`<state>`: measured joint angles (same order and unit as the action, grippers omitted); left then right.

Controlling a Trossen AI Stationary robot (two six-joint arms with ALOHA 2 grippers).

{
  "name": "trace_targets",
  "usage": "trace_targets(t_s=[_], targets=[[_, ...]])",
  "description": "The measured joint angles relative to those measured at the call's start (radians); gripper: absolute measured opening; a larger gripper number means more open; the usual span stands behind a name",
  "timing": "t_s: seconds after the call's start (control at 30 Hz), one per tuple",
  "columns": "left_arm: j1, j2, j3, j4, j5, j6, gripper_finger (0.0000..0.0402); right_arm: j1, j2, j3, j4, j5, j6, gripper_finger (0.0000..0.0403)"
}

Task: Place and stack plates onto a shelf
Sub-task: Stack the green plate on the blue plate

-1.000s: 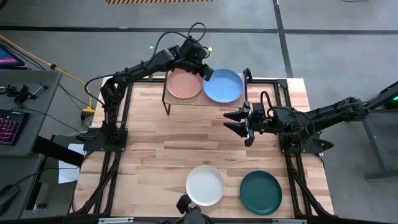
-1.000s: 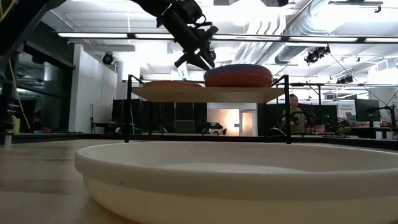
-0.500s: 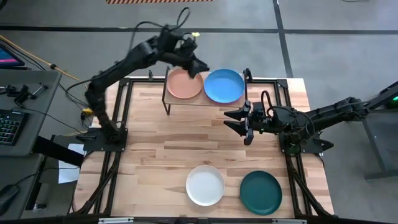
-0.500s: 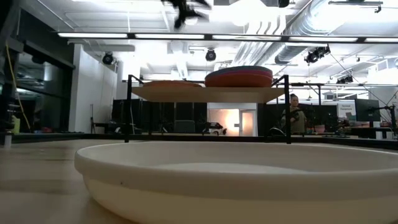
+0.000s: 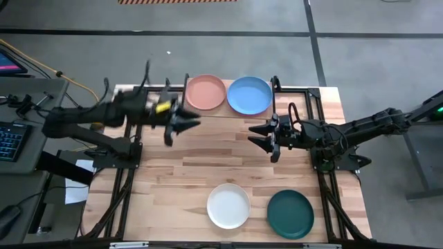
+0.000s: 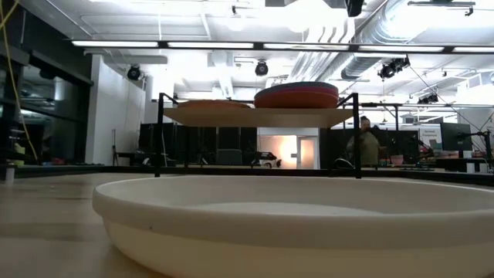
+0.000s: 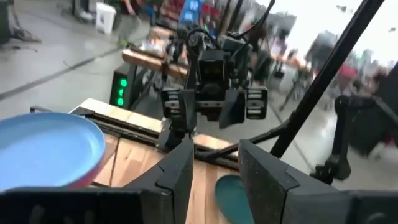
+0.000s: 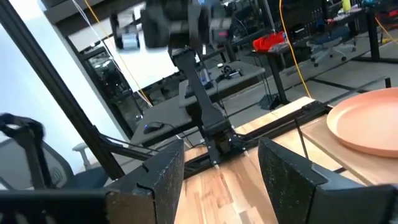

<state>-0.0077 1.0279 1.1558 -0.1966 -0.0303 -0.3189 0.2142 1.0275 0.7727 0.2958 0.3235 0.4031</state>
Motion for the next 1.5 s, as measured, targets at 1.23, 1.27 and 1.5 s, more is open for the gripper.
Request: trace_targets(t_s=[1.23,1.27,1.5], targets=[[-0.129,-0.161,-0.396,0.396,-0.148,0.052,0.0114,0.42,0.099,-0.159,-0.955,-0.447,0.705,0.0188],[-0.129,-0.16,-0.396,0.396,-0.148,0.052,0.0114,0.425,0.1,-0.175,-0.948,-0.444,0.707,0.0188],[-0.129,-0.161,-0.396,0.395,-0.148,0.051,0.0114,0.429,0.099,-0.248,-0.873,-0.434,0.662,0.0188]])
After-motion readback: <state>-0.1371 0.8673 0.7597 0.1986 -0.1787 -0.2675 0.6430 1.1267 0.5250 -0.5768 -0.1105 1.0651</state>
